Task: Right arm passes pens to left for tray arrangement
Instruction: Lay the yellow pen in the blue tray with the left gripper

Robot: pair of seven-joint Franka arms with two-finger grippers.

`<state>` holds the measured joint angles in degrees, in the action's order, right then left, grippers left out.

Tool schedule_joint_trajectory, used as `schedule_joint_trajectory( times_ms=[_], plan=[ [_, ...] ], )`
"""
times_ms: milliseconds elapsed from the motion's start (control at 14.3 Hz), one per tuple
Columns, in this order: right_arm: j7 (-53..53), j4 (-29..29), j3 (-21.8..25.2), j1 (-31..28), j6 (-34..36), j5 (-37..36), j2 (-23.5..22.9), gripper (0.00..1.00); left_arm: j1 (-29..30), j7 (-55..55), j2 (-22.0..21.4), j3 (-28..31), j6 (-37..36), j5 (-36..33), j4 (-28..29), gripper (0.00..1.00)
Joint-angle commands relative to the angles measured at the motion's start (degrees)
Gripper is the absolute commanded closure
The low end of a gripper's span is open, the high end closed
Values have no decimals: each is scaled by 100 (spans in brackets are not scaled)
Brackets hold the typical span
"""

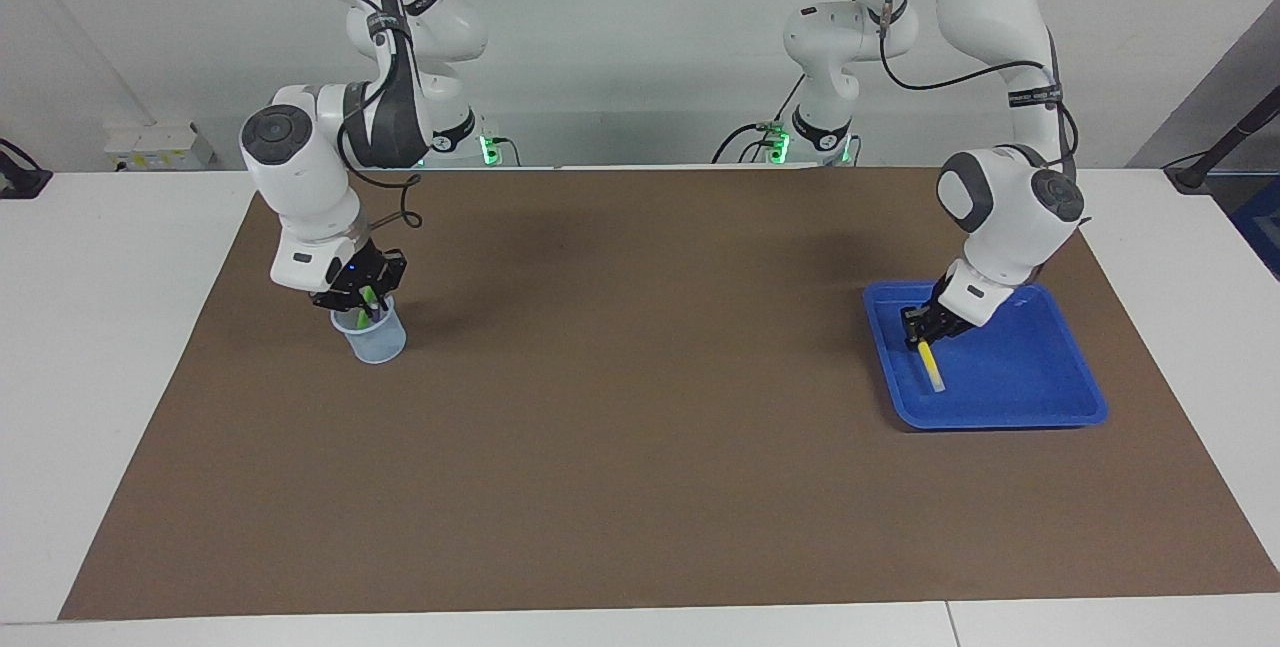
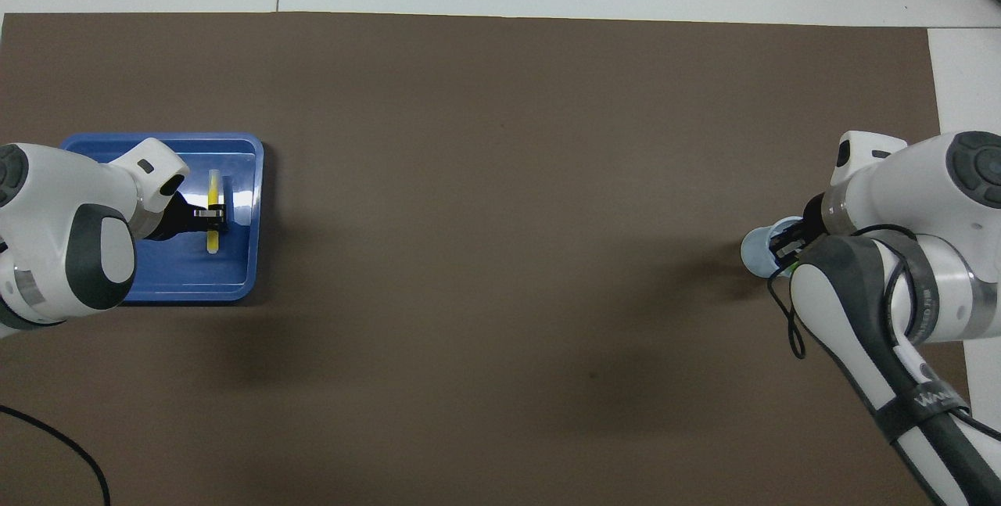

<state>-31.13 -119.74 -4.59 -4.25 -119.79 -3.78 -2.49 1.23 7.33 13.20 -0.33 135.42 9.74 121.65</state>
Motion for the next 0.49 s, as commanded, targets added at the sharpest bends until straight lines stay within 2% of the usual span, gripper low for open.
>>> schedule_joint_trajectory(
  times_ms=[0, 281, 351, 421],
  plan=[
    [-305, 563, -77, -94, 674, -184, -14, 100, 71, 58, 42, -38, 125, -121, 69, 100],
    [-420, 1258, -121, 99, 1492, -246, 179, 100, 62, 102, 104, -46, 125, -367, 104, 100],
    [-420, 1477, -121, 134, 1738, -237, 197, 100, 36, 128, 104, -46, 142, -402, 104, 93],
    [-411, 1671, -173, 135, 1984, -167, 197, 100, 27, 155, 113, -46, 134, -403, 78, 79]
  ],
)
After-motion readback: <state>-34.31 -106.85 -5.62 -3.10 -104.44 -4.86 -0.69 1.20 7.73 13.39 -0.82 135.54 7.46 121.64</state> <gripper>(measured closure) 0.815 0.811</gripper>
